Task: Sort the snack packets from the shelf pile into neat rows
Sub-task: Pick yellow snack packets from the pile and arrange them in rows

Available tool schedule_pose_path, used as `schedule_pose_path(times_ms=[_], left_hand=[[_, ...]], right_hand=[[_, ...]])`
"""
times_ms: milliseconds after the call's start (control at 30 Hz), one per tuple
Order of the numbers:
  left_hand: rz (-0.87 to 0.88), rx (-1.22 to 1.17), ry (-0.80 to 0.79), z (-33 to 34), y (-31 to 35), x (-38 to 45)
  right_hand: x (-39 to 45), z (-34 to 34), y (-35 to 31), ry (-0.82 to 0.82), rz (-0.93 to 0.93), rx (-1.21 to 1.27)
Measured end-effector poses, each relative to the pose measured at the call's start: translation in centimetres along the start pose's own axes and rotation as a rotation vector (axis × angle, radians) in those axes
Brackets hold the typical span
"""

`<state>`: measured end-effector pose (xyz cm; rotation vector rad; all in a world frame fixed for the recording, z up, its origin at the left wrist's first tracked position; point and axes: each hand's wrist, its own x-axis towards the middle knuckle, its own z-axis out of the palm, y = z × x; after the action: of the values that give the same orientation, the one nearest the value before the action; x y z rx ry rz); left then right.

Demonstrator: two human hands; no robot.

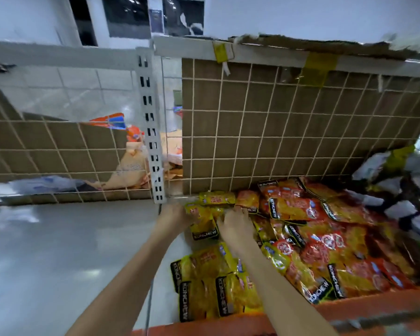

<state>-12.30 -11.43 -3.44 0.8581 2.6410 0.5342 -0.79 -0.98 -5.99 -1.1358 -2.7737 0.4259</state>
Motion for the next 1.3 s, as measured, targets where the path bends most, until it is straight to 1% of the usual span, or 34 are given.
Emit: schedule_pose_path(times_ms=[67,167,200,233,267,300,333,400,433,467,500,533,667,767,833,933,967,1033,1100,1200,1300], left_hand=[[-0.001,0.063,0.045,0.0,0.6,-0.2],[0.163,0.021,0.2,1.1,0.8,0.2],[0.189,0.007,0.258,1.3,0.8,0.1],[0.191,-0.061,0.293,1.6,0.6,0.2],[0.207,-0.122,0.259,1.8,0.5,0.2],[0.225,-0.162,0.284,2.0,0.6,0.1],[0.206,-0.16,0.244,1.9,1.0,-0.3],[0.09,-0.178,0.251,2.0,1.7,-0.7],[-0.011,-0.212,0.193,2.2,1.7,-0.9],[-0.063,-0.27,0.139,2.7,1.5,-0.8],[-0.052,-0.309,0.126,3.1,1.5,-1.0],[-0.051,-0.345,0.139,3.3,1.7,-1.2],[-0.244,-0.357,0.154,3.4,2.1,-2.5],[-0.276,-0.419,0.184,3.6,2.3,-3.0],[-0.299,-0.524,0.193,3.4,2.2,-3.0],[-0.259,-0.631,0.262,2.8,1.9,-2.9],[-0.241,-0.69,0.28,2.5,1.9,-3.0],[-0.19,-0.835,0.309,1.9,1.8,-3.2],[-0.148,-0.922,0.319,1.3,2.0,-4.1],[-0.096,-1.076,0.329,1.0,2.2,-6.3],[-0.114,-1.215,0.303,1.7,2.2,-9.2]], right_hand=[[0.8,0.0,-0.1,-0.055,0.019,-0.004],[1.7,-0.3,-0.1,-0.127,0.053,0.06],[2.0,-0.3,-0.1,-0.154,0.07,0.094],[2.2,-0.4,-0.1,-0.19,0.091,0.126],[2.5,-0.3,-0.1,-0.228,0.113,0.154],[2.8,-0.3,0.0,-0.257,0.132,0.178],[3.1,-0.2,0.1,-0.28,0.146,0.195],[3.5,-0.1,0.5,-0.318,0.135,0.202],[3.7,0.0,0.7,-0.335,0.118,0.196],[3.8,0.1,0.9,-0.347,0.1,0.188],[3.8,0.1,1.1,-0.351,0.082,0.182],[3.8,0.1,1.3,-0.351,0.067,0.182],[3.5,-0.5,2.1,-0.358,-0.008,0.174],[3.0,-1.1,2.9,-0.343,-0.07,0.225],[2.5,-1.3,3.1,-0.331,-0.069,0.374],[1.9,-2.1,3.2,-0.293,-0.023,0.759],[1.8,-2.6,3.4,-0.266,-0.038,0.821],[1.7,-3.6,3.8,-0.22,-0.077,0.86],[1.3,-4.5,4.4,-0.182,-0.076,0.927],[-0.1,-5.6,5.1,-0.138,-0.029,1.105],[-2.0,-6.2,5.8,-0.162,0.042,1.304]])
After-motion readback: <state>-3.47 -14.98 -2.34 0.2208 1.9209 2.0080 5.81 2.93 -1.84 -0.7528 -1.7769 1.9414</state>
